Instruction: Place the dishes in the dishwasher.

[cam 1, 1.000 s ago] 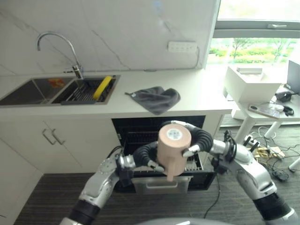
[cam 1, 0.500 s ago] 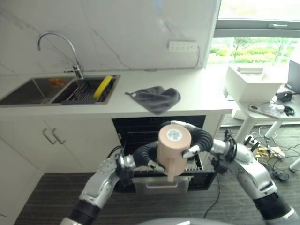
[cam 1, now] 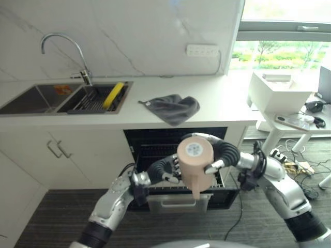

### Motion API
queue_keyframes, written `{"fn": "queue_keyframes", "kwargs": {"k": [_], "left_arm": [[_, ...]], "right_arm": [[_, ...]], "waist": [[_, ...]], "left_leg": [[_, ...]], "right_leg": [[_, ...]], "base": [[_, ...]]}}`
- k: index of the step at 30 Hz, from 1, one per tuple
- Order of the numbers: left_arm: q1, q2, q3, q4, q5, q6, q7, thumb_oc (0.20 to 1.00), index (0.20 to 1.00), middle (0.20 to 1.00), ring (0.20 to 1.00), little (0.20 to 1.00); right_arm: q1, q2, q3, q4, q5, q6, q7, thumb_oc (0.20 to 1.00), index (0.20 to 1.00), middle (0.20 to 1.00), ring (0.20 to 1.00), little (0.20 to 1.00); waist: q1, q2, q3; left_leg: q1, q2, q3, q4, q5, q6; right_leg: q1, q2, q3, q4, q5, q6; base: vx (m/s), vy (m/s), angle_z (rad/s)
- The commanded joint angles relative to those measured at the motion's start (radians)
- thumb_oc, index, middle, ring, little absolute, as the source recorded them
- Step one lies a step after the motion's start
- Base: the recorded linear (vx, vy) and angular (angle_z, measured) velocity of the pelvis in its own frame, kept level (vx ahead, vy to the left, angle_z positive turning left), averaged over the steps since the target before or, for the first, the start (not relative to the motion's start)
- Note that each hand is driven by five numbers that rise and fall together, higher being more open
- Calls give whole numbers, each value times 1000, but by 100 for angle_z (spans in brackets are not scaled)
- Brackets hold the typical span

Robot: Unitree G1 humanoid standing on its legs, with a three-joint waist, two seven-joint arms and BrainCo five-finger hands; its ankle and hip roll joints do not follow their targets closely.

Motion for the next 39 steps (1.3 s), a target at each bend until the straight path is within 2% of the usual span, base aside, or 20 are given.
{"fn": "queue_keyframes", "kwargs": {"k": [1, 6, 14, 21, 23, 25, 26, 28, 33, 34, 37, 38, 39], "left_arm": [[-57, 14, 54, 4, -43, -51, 15, 1000, 1000, 1000, 1000, 1000], [-37, 13, 96, 24, -52, -61, 26, 1000, 1000, 1000, 1000, 1000], [-10, 8, 186, 44, -83, -87, 65, 1000, 1000, 1000, 1000, 1000], [-4, 0, 203, 40, -56, -89, 115, 1000, 1000, 1000, 1000, 1000], [-8, 7, 205, 42, 9, -124, 186, 1000, 1000, 1000, 1000, 1000], [-15, 25, 204, 44, 87, -155, 271, 1000, 1000, 1000, 1000, 1000], [-51, 51, 201, 42, 176, -198, 362, 1000, 1000, 1000, 1000, 1000], [-85, 80, 192, 38, 246, -234, 420, 1000, 1000, 1000, 1000, 1000], [-155, 119, 167, 6, 359, -222, 531, 1000, 1000, 1000, 1000, 1000], [-171, 132, 147, 10, 447, -230, 583, 1000, 1000, 1000, 1000, 1000], [-191, 165, 123, 11, 596, -223, 630, 1000, 1000, 1000, 1000, 1000], [-203, 187, 107, 23, 645, -203, 630, 1000, 1000, 1000, 1000, 1000], [-229, 224, 63, 63, 770, -172, 633, 1000, 1000, 1000, 1000, 1000]], "right_arm": [[-59, 15, -88, -73, 10, -95, -48, 200, 200, 200, 200, 200], [-46, 10, -126, -62, 5, -104, -72, 200, 200, 200, 200, 200], [-26, 16, -200, -23, 4, -138, -164, 200, 200, 200, 200, 200], [-15, 30, -227, 13, 15, -136, -202, 200, 200, 200, 200, 200], [-17, 34, -231, 32, 23, -141, -225, 200, 200, 200, 200, 200], [-22, 33, -236, 50, 40, -157, -247, 200, 200, 200, 200, 200], [-51, 31, -244, 77, 62, -184, -266, 200, 200, 200, 200, 200], [-80, 26, -250, 99, 69, -206, -277, 200, 200, 200, 200, 200], [-143, 24, -245, 129, 77, -218, -319, 200, 200, 200, 200, 200], [-153, 27, -238, 143, 75, -224, -329, 200, 200, 200, 200, 200], [-154, 24, -232, 150, 93, -228, -339, 200, 200, 200, 200, 200], [-154, 22, -231, 158, 104, -230, -340, 200, 200, 200, 200, 200], [-156, 22, -221, 171, 120, -230, -337, 200, 200, 200, 200, 200]], "waist": [[20, 8, 61], [21, 7, 63], [27, 6, 64], [31, 4, 65], [36, 10, 76], [43, 8, 101], [47, 10, 149], [47, 14, 182], [45, 16, 234], [42, 15, 248], [38, 13, 264], [35, 13, 270], [26, 15, 276]], "left_leg": [[42, 56, -1, 7, -74, -12], [41, 57, -4, 7, -73, -13], [39, 57, -15, 7, -72, -14], [43, 44, -36, 7, -82, -1], [53, 34, -48, 7, -78, 10], [10, 29, -79, 97, -103, 13], [-80, 36, -117, 240, -144, 10], [-145, 38, -135, 323, -174, 9], [-263, 42, -158, 478, -234, 16], [-292, 44, -166, 521, -249, 19], [-326, 47, -177, 577, -272, 27], [-338, 48, -183, 597, -280, 31], [-341, 47, -189, 604, -281, 35]], "right_leg": [[80, -53, -52, 7, -110, 59], [81, -54, -56, 7, -110, 59], [83, -51, -64, 7, -114, 55], [99, -28, -60, 14, -131, 41], [81, -16, -47, 89, -174, 29], [51, -12, -33, 166, -209, 17], [-20, -18, -20, 280, -249, 1], [-83, -27, -10, 357, -272, -2], [-192, -70, 7, 499, -312, -7], [-219, -76, 14, 539, -320, -12], [-254, -82, 23, 593, -333, -16], [-268, -84, 29, 615, -336, -16], [-276, -84, 38, 628, -336, -12]], "base": [[0, 0, 0], [0, 0, 0], [0, 0, 0], [41, -8, 3], [45, 7, 7], [-57, -28, 6], [-203, -31, 4], [-214, -4, 12], [-115, 20, 6], [-54, 14, 5], [-4, 4, 3], [35, 20, -10], [45, 28, -8]]}}
